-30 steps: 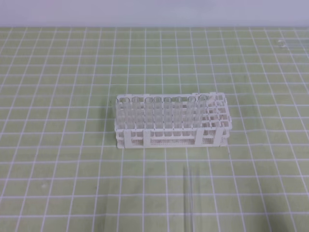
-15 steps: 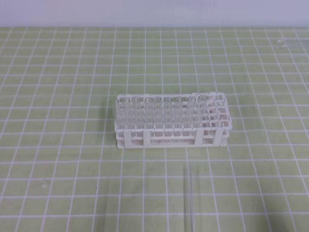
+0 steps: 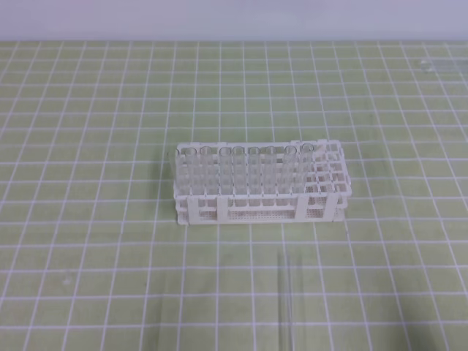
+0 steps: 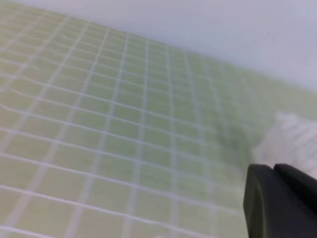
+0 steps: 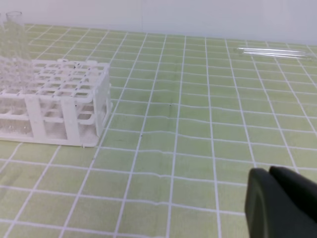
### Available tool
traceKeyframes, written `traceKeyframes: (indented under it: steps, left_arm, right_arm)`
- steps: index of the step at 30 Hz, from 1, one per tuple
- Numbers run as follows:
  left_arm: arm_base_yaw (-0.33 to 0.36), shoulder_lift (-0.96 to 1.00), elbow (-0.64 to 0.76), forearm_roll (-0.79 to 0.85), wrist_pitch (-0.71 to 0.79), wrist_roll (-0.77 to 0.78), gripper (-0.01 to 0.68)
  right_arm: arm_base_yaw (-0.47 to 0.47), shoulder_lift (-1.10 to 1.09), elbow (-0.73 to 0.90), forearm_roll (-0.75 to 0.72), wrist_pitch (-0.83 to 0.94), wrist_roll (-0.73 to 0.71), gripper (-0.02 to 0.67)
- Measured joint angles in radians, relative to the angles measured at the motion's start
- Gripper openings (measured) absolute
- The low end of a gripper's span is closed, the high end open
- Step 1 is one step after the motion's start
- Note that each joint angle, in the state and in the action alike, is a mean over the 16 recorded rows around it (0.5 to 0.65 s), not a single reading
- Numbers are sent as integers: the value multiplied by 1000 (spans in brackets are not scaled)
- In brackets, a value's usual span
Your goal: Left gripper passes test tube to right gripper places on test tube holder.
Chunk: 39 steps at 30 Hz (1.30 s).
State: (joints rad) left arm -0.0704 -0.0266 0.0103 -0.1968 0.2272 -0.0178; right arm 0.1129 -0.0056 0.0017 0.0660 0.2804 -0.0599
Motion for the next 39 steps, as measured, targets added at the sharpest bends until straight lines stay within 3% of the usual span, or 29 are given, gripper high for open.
traceKeyframes:
  steps: [12, 19, 23, 29, 39]
  left_arm:
    - [0, 0, -1, -324, -220, -237, -2]
    - [0, 3, -38, -353, -210, -231, -2]
    - [0, 22, -102, -350, -95, -185, -2]
    - [0, 134, -261, -365, 218, -35, -2]
    - [-7, 554, -579, -468, 693, 324, -1]
  right_arm:
    - [0, 0, 0, 0, 0, 0, -18]
    - [0, 0, 0, 0, 0, 0, -18]
    - [0, 0, 0, 0, 0, 0, -18]
    - [0, 0, 0, 0, 0, 0, -18]
    - [0, 0, 0, 0, 0, 0, -18]
